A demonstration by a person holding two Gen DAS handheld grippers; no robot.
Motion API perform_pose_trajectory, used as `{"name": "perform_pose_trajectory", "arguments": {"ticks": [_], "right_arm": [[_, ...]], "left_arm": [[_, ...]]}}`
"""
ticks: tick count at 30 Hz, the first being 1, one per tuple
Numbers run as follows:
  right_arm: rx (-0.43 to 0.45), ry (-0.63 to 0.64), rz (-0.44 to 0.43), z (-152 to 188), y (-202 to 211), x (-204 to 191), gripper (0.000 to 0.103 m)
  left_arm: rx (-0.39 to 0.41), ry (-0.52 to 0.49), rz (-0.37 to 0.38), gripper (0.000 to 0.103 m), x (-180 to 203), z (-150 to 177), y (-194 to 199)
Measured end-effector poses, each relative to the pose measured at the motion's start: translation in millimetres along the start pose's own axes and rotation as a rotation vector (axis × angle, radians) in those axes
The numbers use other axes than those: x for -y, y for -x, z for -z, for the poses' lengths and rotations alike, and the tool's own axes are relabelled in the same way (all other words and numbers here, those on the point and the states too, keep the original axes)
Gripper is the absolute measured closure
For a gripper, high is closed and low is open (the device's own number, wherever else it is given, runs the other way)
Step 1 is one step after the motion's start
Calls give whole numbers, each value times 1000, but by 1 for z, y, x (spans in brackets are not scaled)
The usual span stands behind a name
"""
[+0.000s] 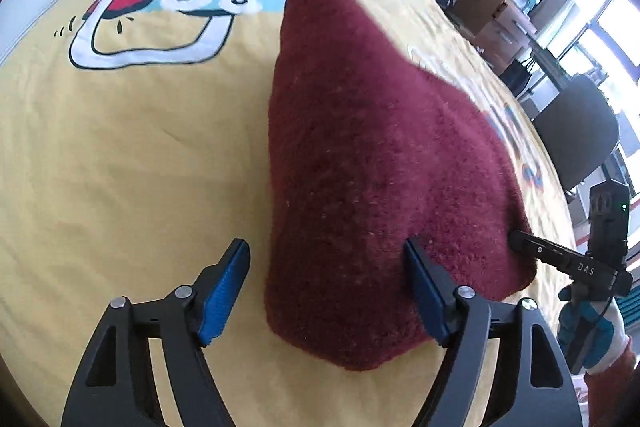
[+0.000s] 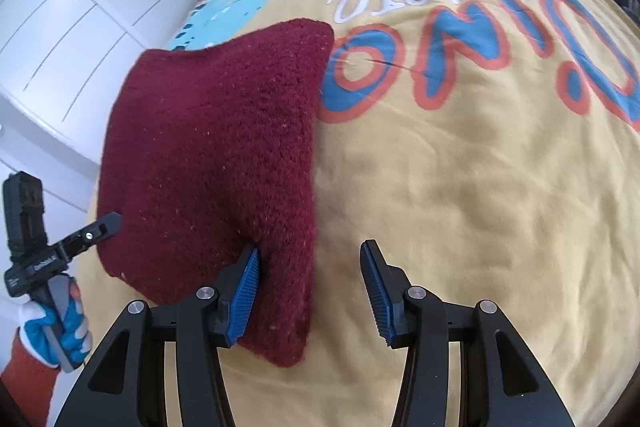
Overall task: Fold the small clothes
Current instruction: 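Lift and square the bundle with both grippers, then lower and open them, then withdraw both open grippers from the folded sweater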
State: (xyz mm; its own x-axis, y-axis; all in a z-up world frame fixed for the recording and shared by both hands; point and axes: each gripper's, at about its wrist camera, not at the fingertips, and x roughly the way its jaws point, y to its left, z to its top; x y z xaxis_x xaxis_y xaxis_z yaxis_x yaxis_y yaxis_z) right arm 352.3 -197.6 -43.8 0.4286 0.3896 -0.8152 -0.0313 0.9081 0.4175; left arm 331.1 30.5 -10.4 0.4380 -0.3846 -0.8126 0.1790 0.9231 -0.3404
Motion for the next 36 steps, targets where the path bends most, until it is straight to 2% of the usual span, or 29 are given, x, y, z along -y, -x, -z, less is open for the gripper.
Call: {"name": "perform_pose_trajectory", "arguments": {"ticks": [5,11,21,27,30,33,36], "right_arm": [[30,24,74,6,22,-11,53],[55,39,113,26,51,-25,51],[113,67,161,75,104,-49,51],[194,69,199,111,149,-63,50],[235,81,228,129,169,-72,42],[268,98,252,148,187,-83,34],[302,109,274,166,202,-93,24]], "left_arm": [[25,1,-29,30,11,-2,15],[47,0,-57,30,15,7,38],[106,0,-98,30,22,43,97],[159,13,-154,22,27,72,136],[201,1,-211,20,31,88,157],[244,-11,-254,8,35,107,177],[277,-23,-288,5,37,126,193]]}}
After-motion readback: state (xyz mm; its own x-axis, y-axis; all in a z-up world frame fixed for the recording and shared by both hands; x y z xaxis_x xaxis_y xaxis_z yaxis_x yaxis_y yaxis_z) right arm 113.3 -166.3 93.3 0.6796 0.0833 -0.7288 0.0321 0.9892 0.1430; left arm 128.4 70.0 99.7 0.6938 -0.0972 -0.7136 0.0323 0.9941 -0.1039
